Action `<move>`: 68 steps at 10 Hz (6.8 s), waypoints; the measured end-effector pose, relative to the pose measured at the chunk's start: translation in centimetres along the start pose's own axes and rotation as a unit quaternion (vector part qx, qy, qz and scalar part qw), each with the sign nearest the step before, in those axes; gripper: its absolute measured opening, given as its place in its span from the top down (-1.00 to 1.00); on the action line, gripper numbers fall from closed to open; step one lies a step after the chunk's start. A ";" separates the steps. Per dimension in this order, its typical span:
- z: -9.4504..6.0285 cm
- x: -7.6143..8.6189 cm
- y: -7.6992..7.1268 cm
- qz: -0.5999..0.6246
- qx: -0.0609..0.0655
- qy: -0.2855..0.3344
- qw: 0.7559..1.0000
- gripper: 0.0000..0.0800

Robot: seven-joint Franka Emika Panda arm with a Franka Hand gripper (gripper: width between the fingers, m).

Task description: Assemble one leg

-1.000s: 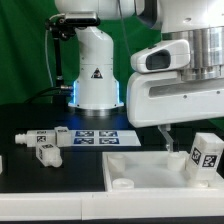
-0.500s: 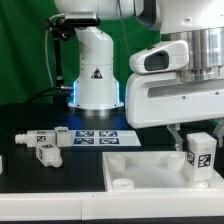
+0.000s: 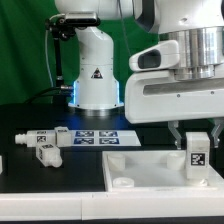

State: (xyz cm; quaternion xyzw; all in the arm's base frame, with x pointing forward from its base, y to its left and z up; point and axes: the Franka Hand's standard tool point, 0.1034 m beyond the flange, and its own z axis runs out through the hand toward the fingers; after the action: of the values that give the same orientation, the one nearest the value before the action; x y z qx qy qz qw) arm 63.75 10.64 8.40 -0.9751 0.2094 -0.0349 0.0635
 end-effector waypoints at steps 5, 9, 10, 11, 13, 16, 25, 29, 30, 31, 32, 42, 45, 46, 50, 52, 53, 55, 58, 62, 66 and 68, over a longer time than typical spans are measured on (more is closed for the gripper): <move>0.1 0.1 0.2 0.286 0.021 -0.014 0.958 0.29; 0.0 0.5 0.6 0.144 0.024 -0.006 0.989 0.06; 0.0 0.7 0.9 0.055 0.023 -0.004 0.998 -0.38; 0.0 0.5 0.5 -0.024 0.020 -0.001 1.000 -0.57; 0.1 0.3 0.3 -0.107 0.020 0.000 0.994 -0.61; 0.2 -0.1 -0.3 -0.271 0.002 0.005 0.963 -0.62; 0.4 -0.5 -0.3 -0.140 -0.007 0.002 0.990 0.28; 0.6 -0.6 -0.6 0.236 -0.005 0.013 0.972 0.28; 0.6 -0.6 -0.6 0.301 0.001 0.011 0.954 0.28; 0.6 -0.6 -0.6 0.329 0.004 0.009 0.944 0.28; 0.6 -0.6 -0.6 0.325 0.004 0.009 0.946 0.26; -0.1 0.0 -0.3 -0.237 -0.015 -0.005 0.971 -0.62; 0.0 -0.1 -0.9 -0.260 -0.013 0.000 0.966 -0.29; 0.0 -0.1 -0.8 -0.255 -0.013 0.000 0.967 -0.29; -0.1 0.1 -0.6 -0.142 -0.014 0.003 0.990 0.27; 0.0 0.0 -0.6 0.018 -0.019 0.009 1.000 0.27; 0.0 -0.1 -0.6 0.109 -0.020 0.011 0.994 0.27; 0.1 -0.5 -0.9 0.294 -0.017 0.004 0.956 0.27; 0.0 -0.9 -1.6 0.452 -0.007 -0.010 0.892 0.27; 0.4 -0.8 -0.7 0.215 -0.013 -0.008 0.977 -0.30; 0.6 -0.9 -0.4 -0.019 -0.018 -0.010 1.000 -0.62; 0.6 -0.7 -0.3 -0.129 -0.024 -0.008 0.991 -0.62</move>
Offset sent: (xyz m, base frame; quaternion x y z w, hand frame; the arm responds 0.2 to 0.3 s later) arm 0.0088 0.0086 -0.0009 0.0313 -0.0161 0.2538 0.9666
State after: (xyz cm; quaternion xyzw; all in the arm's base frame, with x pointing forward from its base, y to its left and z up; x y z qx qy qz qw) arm 63.25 11.24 7.82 -0.9955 0.0824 -0.0302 0.0364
